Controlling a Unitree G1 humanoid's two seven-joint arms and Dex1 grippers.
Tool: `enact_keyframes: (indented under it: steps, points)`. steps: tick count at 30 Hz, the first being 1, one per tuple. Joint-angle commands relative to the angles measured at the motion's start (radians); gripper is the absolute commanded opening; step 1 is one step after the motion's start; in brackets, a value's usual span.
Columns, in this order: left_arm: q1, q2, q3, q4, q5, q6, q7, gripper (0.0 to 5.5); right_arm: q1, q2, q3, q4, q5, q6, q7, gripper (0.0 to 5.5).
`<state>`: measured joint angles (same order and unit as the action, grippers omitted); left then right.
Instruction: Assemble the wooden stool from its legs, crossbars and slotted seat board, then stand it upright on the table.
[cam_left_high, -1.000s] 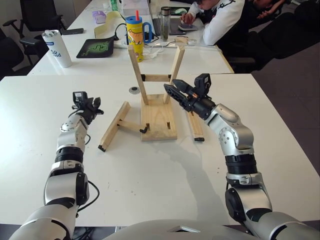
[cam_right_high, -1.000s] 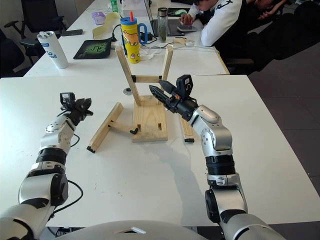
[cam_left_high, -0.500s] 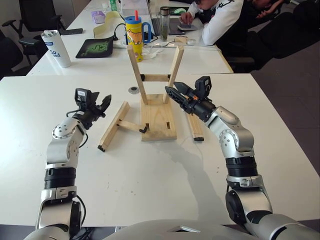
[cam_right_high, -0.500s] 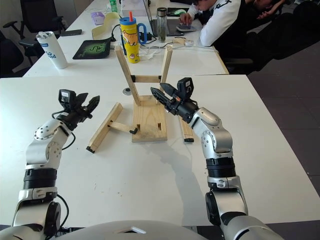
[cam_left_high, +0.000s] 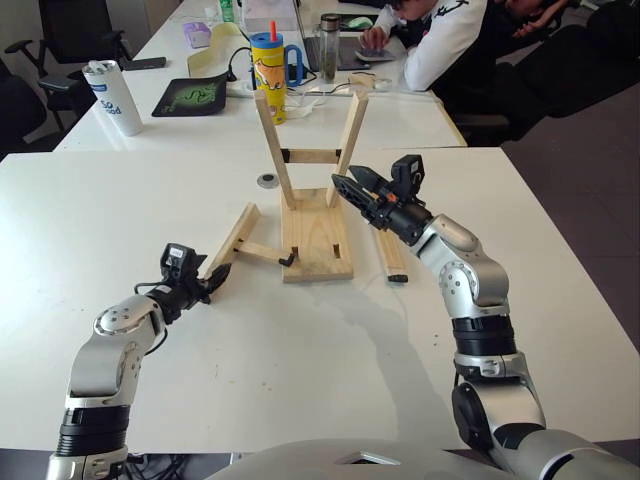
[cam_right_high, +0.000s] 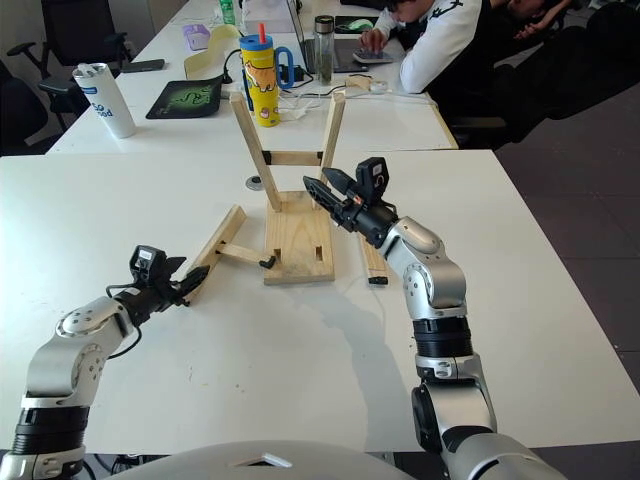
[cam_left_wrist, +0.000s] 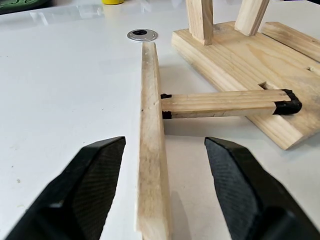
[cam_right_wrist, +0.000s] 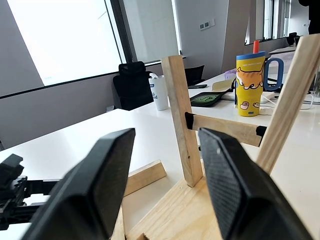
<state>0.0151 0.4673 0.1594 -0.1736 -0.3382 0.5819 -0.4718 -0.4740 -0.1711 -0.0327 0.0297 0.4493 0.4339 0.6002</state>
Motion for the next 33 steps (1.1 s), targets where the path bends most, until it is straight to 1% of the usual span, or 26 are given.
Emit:
enact_keyframes:
  steps: [1, 2, 6, 13, 15, 19, 22, 24, 31, 32, 33]
  points:
    - [0.003, -0.025, 0.018, 0.061, -0.016, 0.007, 0.002, 2.94, 0.004, -0.001, -0.007, -0.011, 0.007, 0.001, -0.009, 2.35]
    - [0.005, -0.028, 0.018, 0.064, -0.018, 0.004, 0.001, 2.94, 0.005, -0.001, -0.007, -0.012, 0.007, 0.001, -0.009, 2.35]
    - [0.007, -0.038, 0.020, 0.064, -0.026, 0.006, 0.001, 2.41, 0.005, -0.001, -0.006, -0.011, 0.007, -0.001, -0.009, 2.35]
    - [-0.002, -0.054, 0.028, 0.081, -0.040, 0.015, 0.002, 1.17, -0.001, -0.002, -0.007, -0.003, 0.006, -0.007, -0.009, 2.35]
    - [0.000, -0.070, 0.042, 0.106, -0.063, 0.024, 0.000, 0.95, -0.001, -0.001, -0.007, -0.003, 0.006, -0.008, -0.009, 2.35]
    - [0.019, -0.133, 0.071, 0.147, -0.131, 0.065, 0.013, 0.95, -0.002, -0.001, -0.008, -0.001, 0.007, -0.009, -0.010, 2.35]
    - [0.031, -0.208, 0.123, 0.175, -0.213, 0.128, 0.064, 0.95, 0.003, 0.000, -0.009, -0.007, 0.008, -0.008, -0.013, 2.35]
    - [0.038, -0.235, 0.146, 0.207, -0.231, 0.148, 0.105, 0.95, 0.007, 0.001, -0.010, -0.011, 0.009, -0.008, -0.016, 2.35]
    - [0.041, -0.189, 0.132, 0.266, -0.161, 0.106, 0.156, 0.95, 0.012, 0.004, -0.012, -0.012, 0.010, -0.012, -0.019, 2.35]
    - [0.038, -0.183, 0.129, 0.269, -0.155, 0.102, 0.158, 1.31, 0.014, 0.005, -0.012, -0.013, 0.010, -0.013, -0.020, 2.35]
    - [0.036, -0.179, 0.130, 0.272, -0.155, 0.100, 0.159, 1.46, 0.014, 0.006, -0.011, -0.012, 0.010, -0.014, -0.020, 2.35]
